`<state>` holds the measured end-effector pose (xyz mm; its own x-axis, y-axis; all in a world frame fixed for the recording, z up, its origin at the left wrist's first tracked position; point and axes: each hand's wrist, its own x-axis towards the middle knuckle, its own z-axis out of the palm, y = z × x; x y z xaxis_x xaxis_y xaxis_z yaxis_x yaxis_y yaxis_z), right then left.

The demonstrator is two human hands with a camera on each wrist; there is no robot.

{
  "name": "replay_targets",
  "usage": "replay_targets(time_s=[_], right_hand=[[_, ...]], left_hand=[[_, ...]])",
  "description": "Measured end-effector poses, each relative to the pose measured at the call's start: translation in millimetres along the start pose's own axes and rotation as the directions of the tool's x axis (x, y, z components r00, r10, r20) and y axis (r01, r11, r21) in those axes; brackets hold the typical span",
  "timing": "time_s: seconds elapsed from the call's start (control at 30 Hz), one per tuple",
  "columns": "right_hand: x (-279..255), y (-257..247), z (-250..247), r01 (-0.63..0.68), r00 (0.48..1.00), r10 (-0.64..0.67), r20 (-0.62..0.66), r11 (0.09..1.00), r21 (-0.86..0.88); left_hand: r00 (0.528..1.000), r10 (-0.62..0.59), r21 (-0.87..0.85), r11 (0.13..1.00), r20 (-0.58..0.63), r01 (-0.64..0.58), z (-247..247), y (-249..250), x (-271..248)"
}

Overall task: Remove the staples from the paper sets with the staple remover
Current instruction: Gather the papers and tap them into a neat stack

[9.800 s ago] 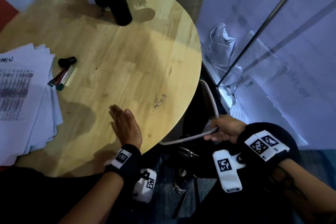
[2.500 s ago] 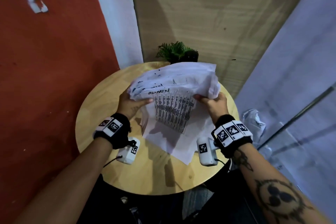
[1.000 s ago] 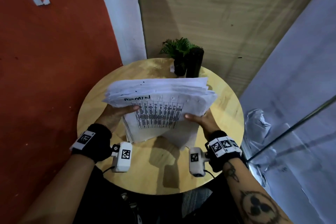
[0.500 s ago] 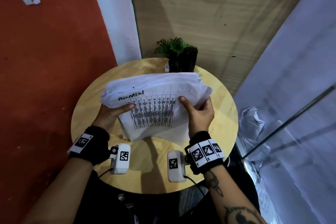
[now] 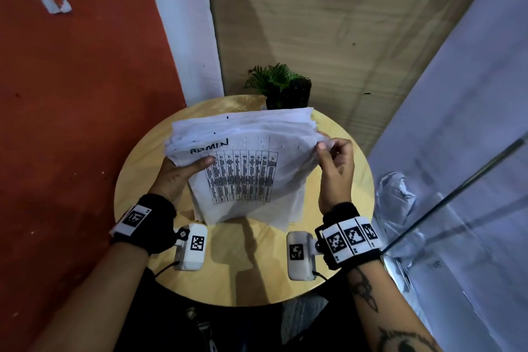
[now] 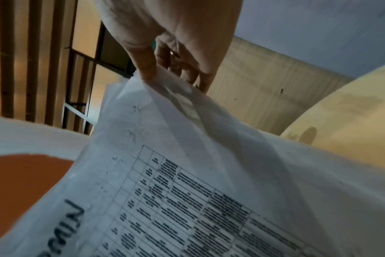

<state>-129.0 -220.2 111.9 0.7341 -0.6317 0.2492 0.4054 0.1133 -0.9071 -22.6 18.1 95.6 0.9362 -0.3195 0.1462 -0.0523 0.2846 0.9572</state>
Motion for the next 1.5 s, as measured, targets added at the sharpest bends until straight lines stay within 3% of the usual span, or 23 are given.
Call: replay_targets(time_s=[0.1, 0.37, 0.47, 0.63, 0.8, 0.9, 1.07, 1.17, 1.3, 1.37, 1.43, 1.5], right_hand=[[3.1, -0.4, -3.2, -0.052, 0.998, 0.051, 0.024, 0.997, 0.062], [23.9, -15.4, -6.4, -0.219, 0.914, 0.205, 0.349, 0.976, 0.001], [18.5, -12.7, -5.8, -0.193, 0.903, 0.212, 0.373, 0.977, -0.089], [28.4, -18.5, 1.4, -0.201, 0.893, 0.222, 0.391, 0.975, -0.094], [33.4, -23.2, 8.1, -0.239, 0.823, 0.302, 0.482, 0.953, -0.188], [37.9, -22.6, 8.0, -0.254, 0.848, 0.31, 0.429, 0.95, -0.184], [31.1, -8.1, 5.1, -0.248, 0.941, 0.261, 0.213, 0.965, -0.087], [28.2, -2.1, 8.7, -0.269, 0.934, 0.281, 0.221, 0.959, -0.083], [21.0, 0.1, 16.0, -0.296, 0.903, 0.328, 0.279, 0.943, -0.152], [17.5, 3.3, 15.8, -0.313, 0.907, 0.34, 0.248, 0.939, -0.141], [16.2, 5.0, 19.7, -0.272, 0.941, 0.298, 0.161, 0.948, -0.168], [13.4, 4.8, 27.8, -0.152, 0.984, 0.168, 0.058, 0.964, -0.22]], left_hand=[[1.0, 0.0, 0.014, 1.0, 0.006, -0.001, 0.1, -0.1, -0.5], [0.997, -0.055, 0.056, 0.997, 0.048, 0.052, -7.7, 4.2, -0.1], [0.995, -0.073, 0.067, 0.995, 0.074, 0.068, -5.0, 5.8, -1.3], [0.992, -0.089, 0.076, 0.994, 0.085, 0.082, -3.0, 7.1, -1.6], [0.992, -0.092, 0.053, 0.995, 0.084, 0.088, -5.0, 7.5, -0.9], [0.991, -0.095, 0.072, 0.993, 0.094, 0.089, -5.7, 7.2, 1.2], [0.996, -0.072, 0.067, 0.995, 0.05, 0.069, -5.7, 4.4, 1.3], [0.999, -0.039, 0.043, 0.998, 0.033, 0.038, 1.1, 5.5, -0.1], [0.995, -0.024, -0.004, 1.0, -0.096, 0.024, 5.8, 3.2, 0.7], [0.991, -0.017, 0.021, 1.0, -0.136, 0.02, 11.2, 6.0, -2.3], [0.984, 0.015, 0.023, 1.0, -0.179, -0.011, 19.7, 11.8, -4.3], [0.965, 0.073, 0.047, 0.997, -0.251, -0.063, 31.9, 18.9, -6.6]])
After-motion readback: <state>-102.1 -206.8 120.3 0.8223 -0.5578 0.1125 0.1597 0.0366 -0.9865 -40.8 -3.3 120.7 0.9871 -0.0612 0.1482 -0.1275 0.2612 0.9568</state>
